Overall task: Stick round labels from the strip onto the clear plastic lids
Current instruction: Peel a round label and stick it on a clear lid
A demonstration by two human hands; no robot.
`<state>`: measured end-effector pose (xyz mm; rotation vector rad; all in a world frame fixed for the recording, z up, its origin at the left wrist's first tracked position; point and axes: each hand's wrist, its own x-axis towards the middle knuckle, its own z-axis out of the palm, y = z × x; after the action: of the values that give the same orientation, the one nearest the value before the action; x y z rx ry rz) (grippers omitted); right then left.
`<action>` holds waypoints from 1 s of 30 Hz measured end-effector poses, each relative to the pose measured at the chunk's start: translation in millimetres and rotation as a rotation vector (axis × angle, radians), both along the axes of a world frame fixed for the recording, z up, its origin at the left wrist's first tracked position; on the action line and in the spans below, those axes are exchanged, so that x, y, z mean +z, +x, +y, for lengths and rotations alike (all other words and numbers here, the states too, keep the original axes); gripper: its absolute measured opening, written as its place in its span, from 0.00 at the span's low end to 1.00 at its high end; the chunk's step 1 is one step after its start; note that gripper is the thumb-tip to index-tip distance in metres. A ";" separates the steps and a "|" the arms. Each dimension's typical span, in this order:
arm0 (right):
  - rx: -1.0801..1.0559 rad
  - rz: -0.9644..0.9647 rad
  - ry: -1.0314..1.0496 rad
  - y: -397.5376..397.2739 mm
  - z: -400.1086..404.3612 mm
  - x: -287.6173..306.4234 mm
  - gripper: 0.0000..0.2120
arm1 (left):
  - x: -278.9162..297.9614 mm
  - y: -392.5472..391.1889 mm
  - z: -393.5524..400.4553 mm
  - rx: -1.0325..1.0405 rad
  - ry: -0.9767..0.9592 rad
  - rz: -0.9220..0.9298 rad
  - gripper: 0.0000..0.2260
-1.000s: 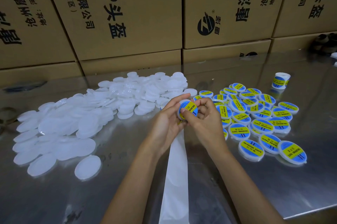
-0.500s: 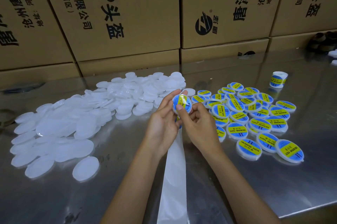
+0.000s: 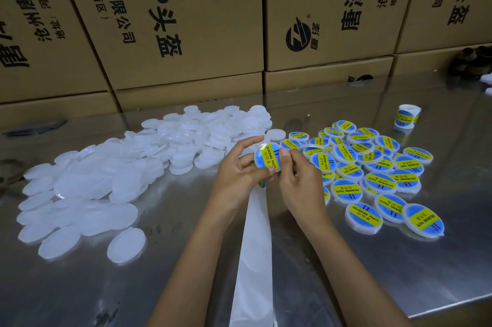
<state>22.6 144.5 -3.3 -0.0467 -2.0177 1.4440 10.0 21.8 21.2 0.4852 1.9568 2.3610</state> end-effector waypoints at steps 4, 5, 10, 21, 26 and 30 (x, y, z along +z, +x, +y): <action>0.004 0.003 0.016 -1.0 0.0 -0.4 0.15 | 2.0 -1.1 -4.6 0.010 0.049 -0.054 0.19; 0.018 0.005 0.008 -1.5 -0.2 -0.8 0.15 | 2.0 -1.2 -3.9 0.030 0.066 -0.063 0.17; 0.141 -0.053 0.059 -1.7 -3.1 -4.1 0.16 | -1.1 0.1 1.5 0.180 0.153 -0.103 0.14; 0.022 -0.011 0.226 0.9 -5.8 -5.7 0.21 | 3.3 3.3 3.8 0.254 0.265 -0.162 0.08; -0.043 -0.014 0.082 -1.7 -2.7 -2.7 0.21 | 1.6 2.9 0.6 0.201 0.136 -0.133 0.06; -0.051 -0.014 -0.003 -5.5 1.0 -2.9 0.22 | 1.9 3.8 -1.2 -0.019 0.042 -0.078 0.21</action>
<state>17.1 145.5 -6.2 -0.1085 -2.0108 1.4190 13.7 20.6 23.1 0.4050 1.8651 2.3756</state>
